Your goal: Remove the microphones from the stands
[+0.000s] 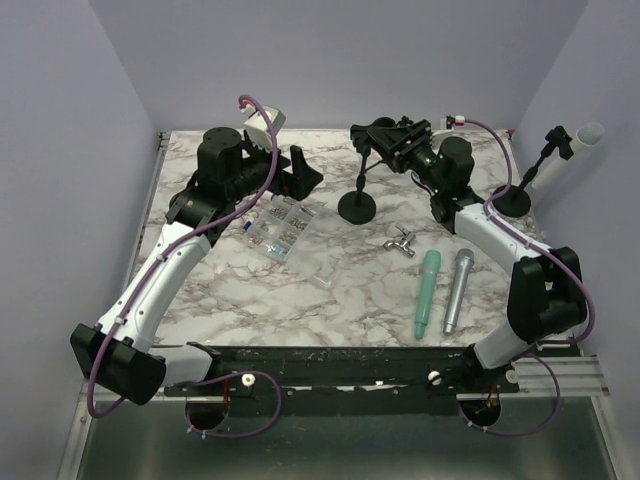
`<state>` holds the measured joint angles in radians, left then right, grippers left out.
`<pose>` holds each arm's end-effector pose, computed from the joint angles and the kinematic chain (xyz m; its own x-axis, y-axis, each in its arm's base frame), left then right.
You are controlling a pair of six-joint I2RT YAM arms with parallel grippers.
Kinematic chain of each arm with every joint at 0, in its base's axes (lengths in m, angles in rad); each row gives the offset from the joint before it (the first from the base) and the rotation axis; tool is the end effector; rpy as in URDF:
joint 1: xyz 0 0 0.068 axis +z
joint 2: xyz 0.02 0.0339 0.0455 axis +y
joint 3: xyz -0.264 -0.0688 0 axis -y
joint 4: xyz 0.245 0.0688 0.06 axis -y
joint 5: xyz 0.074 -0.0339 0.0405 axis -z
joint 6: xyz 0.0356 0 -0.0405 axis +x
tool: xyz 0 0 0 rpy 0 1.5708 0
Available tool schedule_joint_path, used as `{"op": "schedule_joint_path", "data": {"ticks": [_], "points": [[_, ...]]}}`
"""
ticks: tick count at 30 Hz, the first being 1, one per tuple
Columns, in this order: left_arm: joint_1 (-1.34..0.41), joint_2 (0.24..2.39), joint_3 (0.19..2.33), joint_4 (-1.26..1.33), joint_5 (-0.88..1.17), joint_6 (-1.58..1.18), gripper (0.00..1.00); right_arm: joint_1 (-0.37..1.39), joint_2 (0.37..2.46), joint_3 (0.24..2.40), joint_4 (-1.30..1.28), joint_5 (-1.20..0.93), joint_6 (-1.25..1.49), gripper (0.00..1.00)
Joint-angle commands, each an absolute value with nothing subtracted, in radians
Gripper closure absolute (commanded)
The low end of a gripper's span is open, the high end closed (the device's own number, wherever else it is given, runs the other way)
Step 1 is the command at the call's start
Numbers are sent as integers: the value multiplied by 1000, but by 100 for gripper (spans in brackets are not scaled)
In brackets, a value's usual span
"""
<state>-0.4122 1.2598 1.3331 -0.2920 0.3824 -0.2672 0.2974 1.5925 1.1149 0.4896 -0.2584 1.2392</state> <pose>0.2546 -0.1258 0.4194 -0.3780 -0.1021 -0.9202 0.6279 0.7021 -0.3358 0.3600 0.1198 0.3194 -0.4951 0.8044 -0.3284 -0.1826 0.2732 0.9445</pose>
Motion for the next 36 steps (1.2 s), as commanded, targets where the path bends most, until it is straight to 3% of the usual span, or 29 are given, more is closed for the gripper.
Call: {"op": "schedule_joint_path", "data": {"ticks": [1,11,21,36], "points": [[-400,1272,1344,-269,432,-290,1,294,1688,978,247,-230,1156,60],[-383,1273,1342,-266,437,-295,1,294,1751,940,219,-214,1101,60],[-382,1284,1344,-264,446,-302,2,294,1766,988,3,-78,1008,61],[-380,1281,1344,-261,453,-307,1,267,1718,1033,136,-186,1038,62]]}}
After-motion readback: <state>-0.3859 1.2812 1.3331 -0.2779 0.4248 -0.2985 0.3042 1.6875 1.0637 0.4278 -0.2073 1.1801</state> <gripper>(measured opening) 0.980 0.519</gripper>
